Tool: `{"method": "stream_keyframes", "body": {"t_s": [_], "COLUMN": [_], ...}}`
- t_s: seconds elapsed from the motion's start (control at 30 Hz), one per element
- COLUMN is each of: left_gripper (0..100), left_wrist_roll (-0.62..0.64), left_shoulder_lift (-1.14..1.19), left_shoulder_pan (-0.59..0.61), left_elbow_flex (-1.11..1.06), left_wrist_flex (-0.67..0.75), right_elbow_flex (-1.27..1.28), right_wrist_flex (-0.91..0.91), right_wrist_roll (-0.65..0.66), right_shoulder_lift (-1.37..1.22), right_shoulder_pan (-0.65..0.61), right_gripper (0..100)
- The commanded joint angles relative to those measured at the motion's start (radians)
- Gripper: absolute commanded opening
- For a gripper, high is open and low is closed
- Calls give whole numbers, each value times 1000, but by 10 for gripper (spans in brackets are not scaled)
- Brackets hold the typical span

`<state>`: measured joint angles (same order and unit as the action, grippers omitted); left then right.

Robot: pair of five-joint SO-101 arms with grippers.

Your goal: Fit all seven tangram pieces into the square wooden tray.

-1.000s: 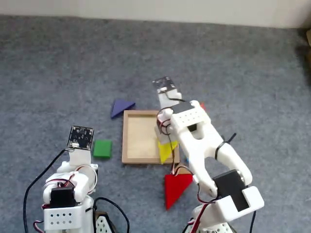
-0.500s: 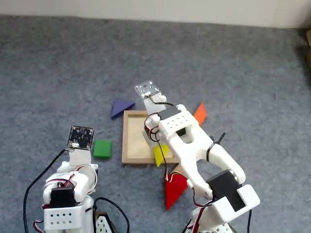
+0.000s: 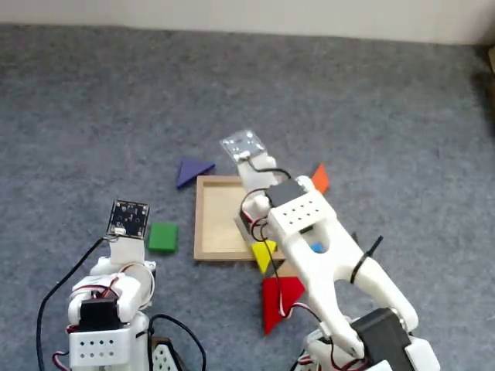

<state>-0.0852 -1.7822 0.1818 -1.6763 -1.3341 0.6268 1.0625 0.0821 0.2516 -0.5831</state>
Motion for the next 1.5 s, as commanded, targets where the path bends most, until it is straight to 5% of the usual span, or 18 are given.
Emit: {"method": "stream_keyframes", "body": {"t_s": [0.0, 0.47, 0.83, 1.1, 1.47], "left_gripper": [13, 13, 13, 13, 13], "left_wrist_roll": [-2, -2, -2, -2, -2], "left_shoulder_lift": [-35, -35, -35, -35, -35], "left_shoulder_pan": [19, 19, 19, 19, 19], "left_elbow_flex": [-21, -21, -21, -21, -21], "left_wrist_flex": [-6, -6, -6, -6, -6], "right_elbow_flex": [-7, -183, -458, -507, -366], "right_wrist_flex": [10, 2, -4, 96, 1], "right_wrist_roll": [9, 78, -83, -80, -86], "right_shoulder_lift": [-16, -357, -533, -403, -291], "right_shoulder_pan": [71, 36, 12, 7, -189], "right_gripper": [5, 5, 7, 7, 7]}}
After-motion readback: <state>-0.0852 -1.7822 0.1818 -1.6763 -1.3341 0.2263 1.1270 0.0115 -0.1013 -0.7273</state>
